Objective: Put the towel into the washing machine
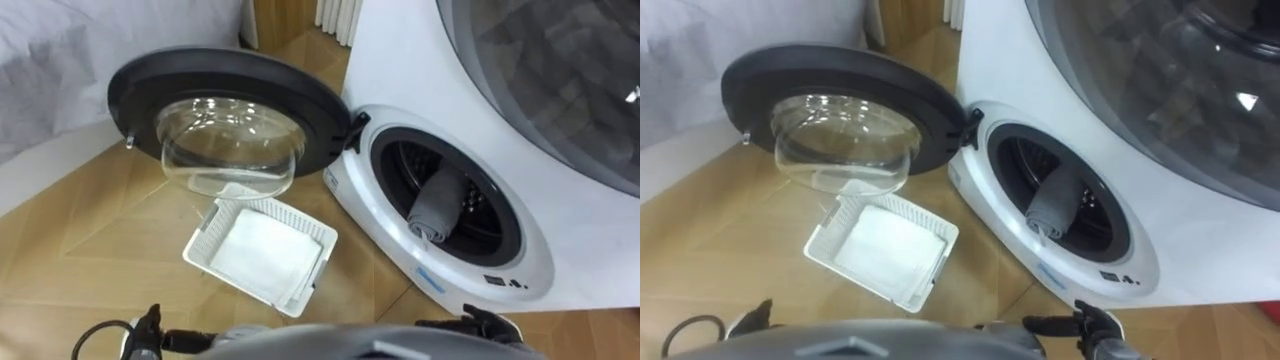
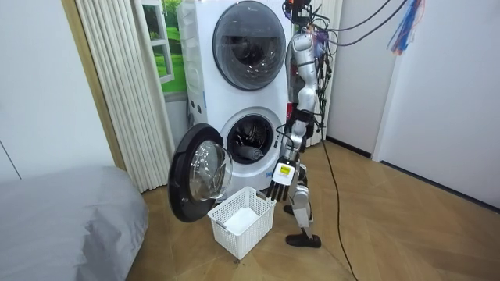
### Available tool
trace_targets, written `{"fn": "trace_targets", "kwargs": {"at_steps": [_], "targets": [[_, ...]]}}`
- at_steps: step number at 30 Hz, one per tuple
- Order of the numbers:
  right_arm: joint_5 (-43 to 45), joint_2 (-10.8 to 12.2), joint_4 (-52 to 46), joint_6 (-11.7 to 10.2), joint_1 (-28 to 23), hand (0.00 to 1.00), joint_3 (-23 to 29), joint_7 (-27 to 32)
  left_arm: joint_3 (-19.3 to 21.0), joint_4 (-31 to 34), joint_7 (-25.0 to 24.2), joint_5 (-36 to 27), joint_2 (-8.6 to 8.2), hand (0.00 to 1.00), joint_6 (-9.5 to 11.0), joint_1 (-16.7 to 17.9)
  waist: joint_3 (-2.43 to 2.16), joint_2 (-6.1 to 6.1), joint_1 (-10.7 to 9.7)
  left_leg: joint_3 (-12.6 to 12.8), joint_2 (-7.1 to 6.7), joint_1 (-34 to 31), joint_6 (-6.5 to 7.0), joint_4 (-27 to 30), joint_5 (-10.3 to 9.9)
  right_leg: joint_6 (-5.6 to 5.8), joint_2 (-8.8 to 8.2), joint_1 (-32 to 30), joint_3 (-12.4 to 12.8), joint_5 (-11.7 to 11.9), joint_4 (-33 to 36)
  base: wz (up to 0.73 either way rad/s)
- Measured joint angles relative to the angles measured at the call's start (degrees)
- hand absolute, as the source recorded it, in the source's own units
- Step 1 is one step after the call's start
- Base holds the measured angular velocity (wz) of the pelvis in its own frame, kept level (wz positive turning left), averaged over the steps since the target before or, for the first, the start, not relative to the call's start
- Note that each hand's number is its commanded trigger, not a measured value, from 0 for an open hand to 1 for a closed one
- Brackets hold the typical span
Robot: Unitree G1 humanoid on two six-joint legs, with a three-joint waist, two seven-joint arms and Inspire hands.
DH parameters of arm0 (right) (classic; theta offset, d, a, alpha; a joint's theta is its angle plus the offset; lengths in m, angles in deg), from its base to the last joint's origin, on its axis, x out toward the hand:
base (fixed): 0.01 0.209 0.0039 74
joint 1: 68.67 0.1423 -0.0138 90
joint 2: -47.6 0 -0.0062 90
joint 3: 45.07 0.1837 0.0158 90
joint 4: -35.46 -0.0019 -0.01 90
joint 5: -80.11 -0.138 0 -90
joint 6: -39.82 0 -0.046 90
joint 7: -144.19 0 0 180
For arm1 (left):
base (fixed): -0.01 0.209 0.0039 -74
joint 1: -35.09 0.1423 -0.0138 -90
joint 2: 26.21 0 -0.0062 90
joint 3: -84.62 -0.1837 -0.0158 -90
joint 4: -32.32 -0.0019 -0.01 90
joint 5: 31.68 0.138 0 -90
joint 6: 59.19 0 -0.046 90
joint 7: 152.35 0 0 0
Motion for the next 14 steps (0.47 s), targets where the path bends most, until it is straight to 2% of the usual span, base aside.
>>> {"fn": "trace_targets", "kwargs": {"at_steps": [4,9,14], "targets": [[-0.6,0.0,0.0,0.1,-0.2,0.0,0.6,-0.1,0.2,0.0,0.3,0.1,-0.18,0.0,-0.7,0.0,0.03,0.22,-0.1,0.1,0.0,0.6,-0.02,0.1,0.0,0.04,0.0,0.6,0.0,0.0,-0.2,0.0],[-0.5,0.2,0.0,1.4,-0.3,0.0,2.3,-1.1,2.2,-0.1,-0.1,0.7,-0.32,0.0,-2.6,-0.3,0.11,0.17,-0.3,0.1,-0.02,1.0,-0.02,-0.2,0.0,0.09,0.02,1.0,0.1,-0.1,-0.2,0.0],[-0.6,0.2,-0.2,2.5,-0.2,0.0,2.5,-1.3,2.4,-0.2,-0.4,2.5,-0.73,0.0,-4.0,-0.6,0.27,0.37,-1.1,0.1,0.0,2.0,-0.05,-0.4,0.0,0.13,0.1,1.8,0.4,-0.1,-0.1,0.0]]}}
